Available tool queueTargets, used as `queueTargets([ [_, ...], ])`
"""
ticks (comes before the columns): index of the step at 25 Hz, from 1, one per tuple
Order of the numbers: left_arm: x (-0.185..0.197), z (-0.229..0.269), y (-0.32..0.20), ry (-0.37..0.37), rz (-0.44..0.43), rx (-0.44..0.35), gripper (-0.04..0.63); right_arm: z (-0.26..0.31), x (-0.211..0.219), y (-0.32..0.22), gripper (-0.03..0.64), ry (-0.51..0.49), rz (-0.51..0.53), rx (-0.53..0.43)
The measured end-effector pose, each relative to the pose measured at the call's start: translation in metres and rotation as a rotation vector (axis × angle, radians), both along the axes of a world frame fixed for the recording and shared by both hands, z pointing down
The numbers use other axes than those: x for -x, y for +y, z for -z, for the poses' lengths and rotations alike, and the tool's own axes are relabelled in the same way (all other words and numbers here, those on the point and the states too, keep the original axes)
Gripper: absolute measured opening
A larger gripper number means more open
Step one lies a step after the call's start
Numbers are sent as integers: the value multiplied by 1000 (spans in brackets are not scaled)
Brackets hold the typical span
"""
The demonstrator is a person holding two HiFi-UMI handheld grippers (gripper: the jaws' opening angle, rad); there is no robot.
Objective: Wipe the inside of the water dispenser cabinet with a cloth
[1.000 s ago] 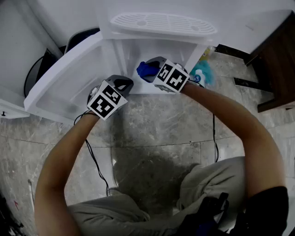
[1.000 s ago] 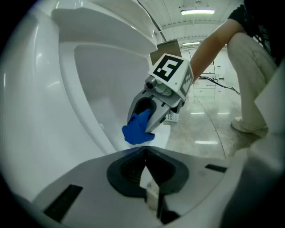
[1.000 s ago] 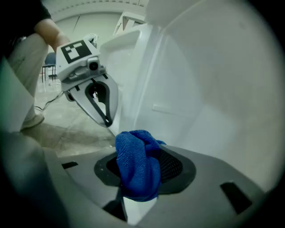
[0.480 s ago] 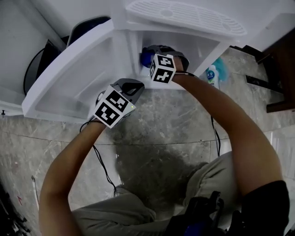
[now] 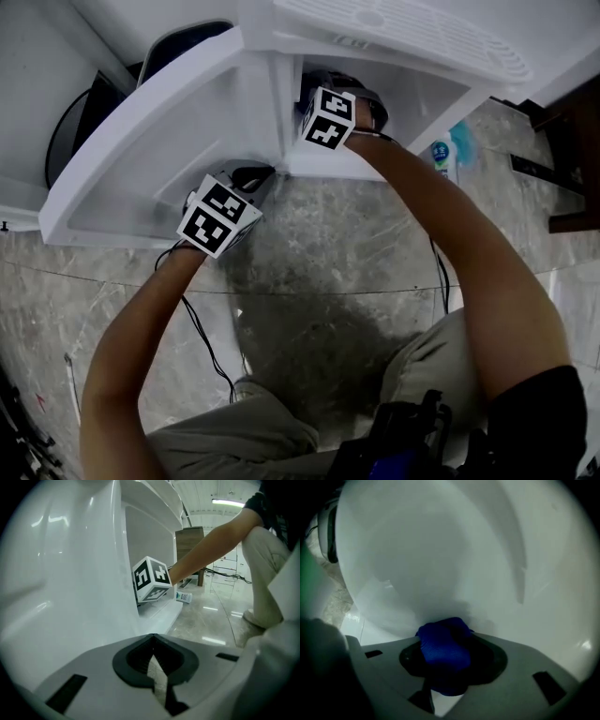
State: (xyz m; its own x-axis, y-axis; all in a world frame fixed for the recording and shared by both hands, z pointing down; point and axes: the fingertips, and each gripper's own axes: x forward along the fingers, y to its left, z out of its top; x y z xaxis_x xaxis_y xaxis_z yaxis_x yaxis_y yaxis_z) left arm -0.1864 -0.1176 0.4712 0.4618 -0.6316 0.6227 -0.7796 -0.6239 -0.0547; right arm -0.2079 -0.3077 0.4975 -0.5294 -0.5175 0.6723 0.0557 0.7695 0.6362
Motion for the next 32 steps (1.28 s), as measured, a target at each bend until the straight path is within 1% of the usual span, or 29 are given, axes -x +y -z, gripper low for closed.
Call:
queueTargets([
  [2,-1,-2,-5,-3,0,0,5,1,-2,12,143,-5,24,4],
  [5,-9,1,-15,20,-5,-9,5,-1,-4,32,143,-1,69,-2],
  [9,-24,8,-25,29,-26,-24,5,-3,-2,31,143,7,90,5],
  [12,-35,12,-29,31,-39,-28,5,-4,1,14,143,28,67,14],
  [16,-37,19,-31,35,-35,-40,5,-1,5,2,144,19,32,63],
  [20,-34,17,-29,19,-39,-39,5,-1,-1,19,144,21,53,48],
  [23,-32,14,-29,13,-37,-33,5,-1,-4,39,144,10,72,75],
  [27,-33,16,-29,18,-38,-36,5,-2,-3,28,144,-19,11,134],
  [32,-34,20,-28,20,-33,-35,5,-1,2,-1,144,-33,-63,158],
])
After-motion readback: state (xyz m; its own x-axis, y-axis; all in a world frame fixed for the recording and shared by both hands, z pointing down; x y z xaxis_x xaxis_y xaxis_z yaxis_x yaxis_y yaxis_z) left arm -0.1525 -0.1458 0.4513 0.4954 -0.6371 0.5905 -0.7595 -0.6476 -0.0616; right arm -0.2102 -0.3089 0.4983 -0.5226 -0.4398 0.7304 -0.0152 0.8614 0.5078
